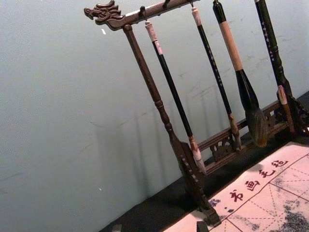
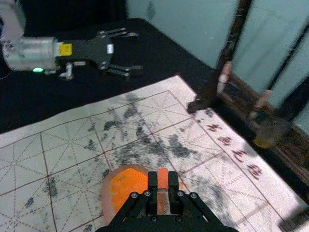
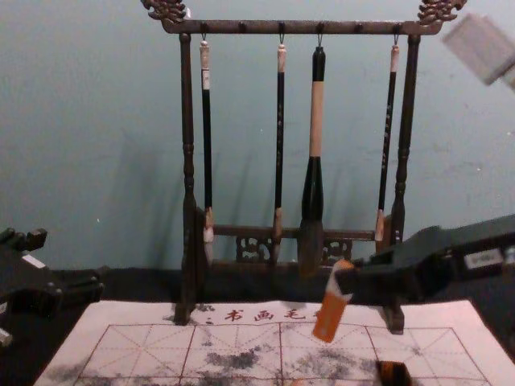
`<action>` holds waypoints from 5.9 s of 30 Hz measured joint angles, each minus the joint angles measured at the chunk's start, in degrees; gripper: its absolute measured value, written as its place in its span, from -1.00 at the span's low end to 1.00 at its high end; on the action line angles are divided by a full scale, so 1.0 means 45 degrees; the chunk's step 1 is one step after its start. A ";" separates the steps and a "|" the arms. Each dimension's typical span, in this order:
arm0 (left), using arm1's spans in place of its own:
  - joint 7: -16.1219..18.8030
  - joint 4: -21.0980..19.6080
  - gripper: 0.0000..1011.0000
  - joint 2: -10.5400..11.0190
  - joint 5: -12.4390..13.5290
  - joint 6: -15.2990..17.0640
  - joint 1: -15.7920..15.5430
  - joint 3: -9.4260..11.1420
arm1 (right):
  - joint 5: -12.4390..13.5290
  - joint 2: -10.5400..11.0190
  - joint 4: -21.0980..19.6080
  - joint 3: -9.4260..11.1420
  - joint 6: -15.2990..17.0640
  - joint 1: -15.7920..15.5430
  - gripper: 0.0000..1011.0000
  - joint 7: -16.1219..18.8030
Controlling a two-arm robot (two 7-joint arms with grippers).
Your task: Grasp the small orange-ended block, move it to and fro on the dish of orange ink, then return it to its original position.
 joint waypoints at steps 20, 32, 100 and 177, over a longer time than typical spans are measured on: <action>0.0000 0.0000 0.98 0.0000 0.0000 0.0000 0.0000 0.0000 | 0.1144 0.1372 -0.2667 0.1813 0.1401 -0.2776 -0.79 -0.3103; -0.0001 0.0000 0.98 0.0000 0.0000 0.0000 0.0000 0.0000 | 0.0917 0.1042 -0.2039 0.1621 0.1454 -0.2582 -0.79 -0.3045; 0.0000 0.0001 0.98 0.0000 -0.0001 0.0000 0.0000 0.0000 | -0.0403 -0.0052 -0.0330 0.0969 0.1505 -0.1970 -0.52 -0.2553; 0.0000 0.0000 0.98 0.0000 0.0000 0.0000 0.0000 0.0000 | -0.2124 -0.1803 0.0596 0.4004 -0.6736 -0.5607 0.98 -0.6144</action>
